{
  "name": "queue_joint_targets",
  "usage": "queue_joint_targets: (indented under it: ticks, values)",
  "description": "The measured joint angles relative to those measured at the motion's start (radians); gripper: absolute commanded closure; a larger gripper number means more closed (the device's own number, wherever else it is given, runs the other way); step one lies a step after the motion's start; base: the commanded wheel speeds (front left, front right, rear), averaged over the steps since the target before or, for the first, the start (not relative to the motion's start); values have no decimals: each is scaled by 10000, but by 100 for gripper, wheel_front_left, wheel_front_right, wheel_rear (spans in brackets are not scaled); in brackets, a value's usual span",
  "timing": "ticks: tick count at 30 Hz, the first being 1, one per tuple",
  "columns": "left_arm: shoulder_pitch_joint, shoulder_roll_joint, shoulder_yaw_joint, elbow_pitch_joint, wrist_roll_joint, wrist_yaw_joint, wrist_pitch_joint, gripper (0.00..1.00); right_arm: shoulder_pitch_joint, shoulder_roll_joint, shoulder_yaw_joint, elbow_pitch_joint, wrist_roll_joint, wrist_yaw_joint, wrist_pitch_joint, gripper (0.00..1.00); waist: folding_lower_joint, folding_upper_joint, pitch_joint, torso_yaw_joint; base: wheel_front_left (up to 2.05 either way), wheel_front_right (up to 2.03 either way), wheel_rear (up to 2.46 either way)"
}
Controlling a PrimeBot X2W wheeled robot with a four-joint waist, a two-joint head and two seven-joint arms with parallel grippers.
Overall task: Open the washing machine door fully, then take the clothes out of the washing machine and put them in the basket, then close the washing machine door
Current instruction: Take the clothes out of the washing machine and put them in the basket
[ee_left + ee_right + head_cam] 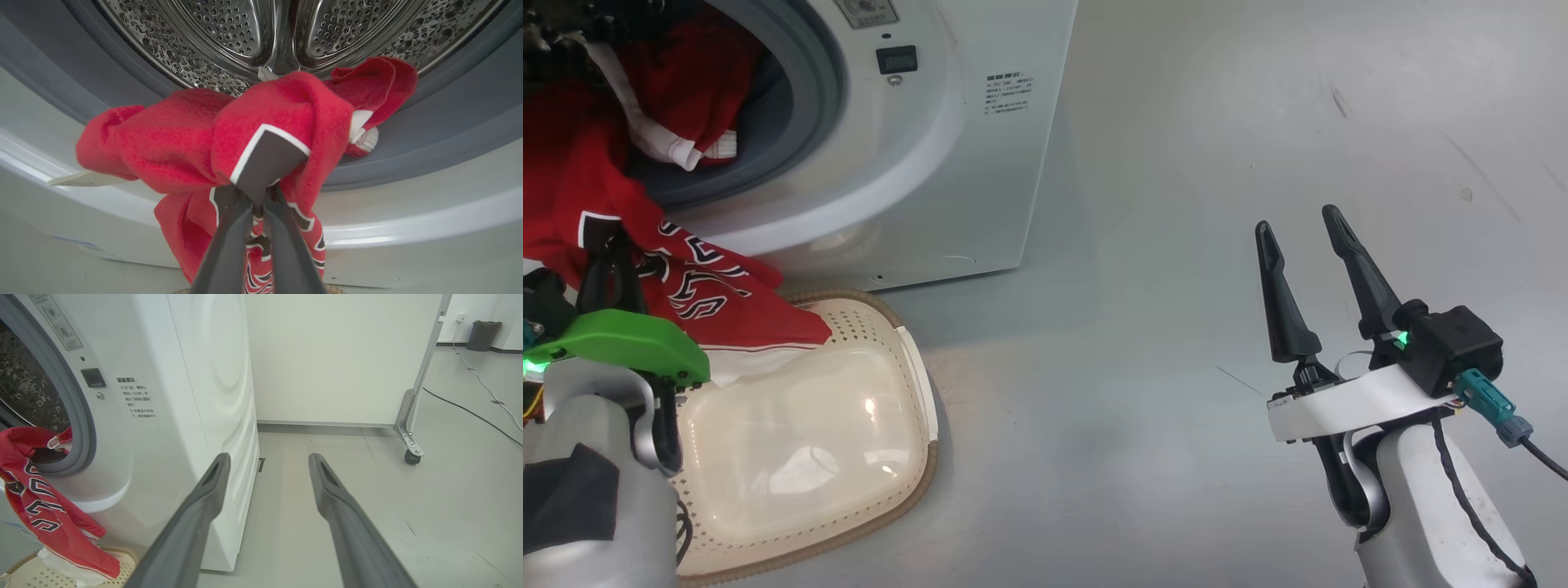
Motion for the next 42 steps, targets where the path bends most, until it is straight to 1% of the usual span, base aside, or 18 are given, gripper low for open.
queue_joint_targets:
  ticks: [5,8,13,18,23,30,33,36,42]
  values:
    - [244,79,-347,-523,472,-140,-102,100,159,0,-59,58,-25,0,0,0,0,0,-329,208,0,0,0]
    - [379,286,-771,-1022,1076,-161,-188,100,227,-2,-63,96,-79,4,0,0,0,0,-522,318,0,0,0]
    - [628,238,-951,-1649,1116,-286,-188,100,420,-2,-113,121,-96,12,0,0,0,0,-836,483,0,0,0]
    - [1078,180,-1104,-2155,1183,-301,-190,100,550,-2,-107,194,-151,19,0,0,0,0,-1132,629,0,0,0]
    - [1589,171,-1352,-2485,1296,-458,-132,100,711,-2,-107,219,-169,52,0,0,0,0,-1396,729,0,0,0]
    - [2283,119,-1749,-2711,1287,-732,949,100,833,-2,-65,240,-184,65,0,0,0,0,-1625,831,0,0,0]
    - [2568,92,-1871,-2704,1283,-761,1430,100,844,-4,-2,240,-184,105,0,0,0,0,-1650,822,0,0,0]
    - [2874,25,-1971,-2690,1080,-830,1964,100,851,-2,90,217,-184,109,0,0,0,0,-1605,783,0,0,0]
    - [3085,-2,-2127,-2546,1011,-905,2786,100,848,-4,173,96,-184,155,0,0,0,0,-1331,640,0,0,0]
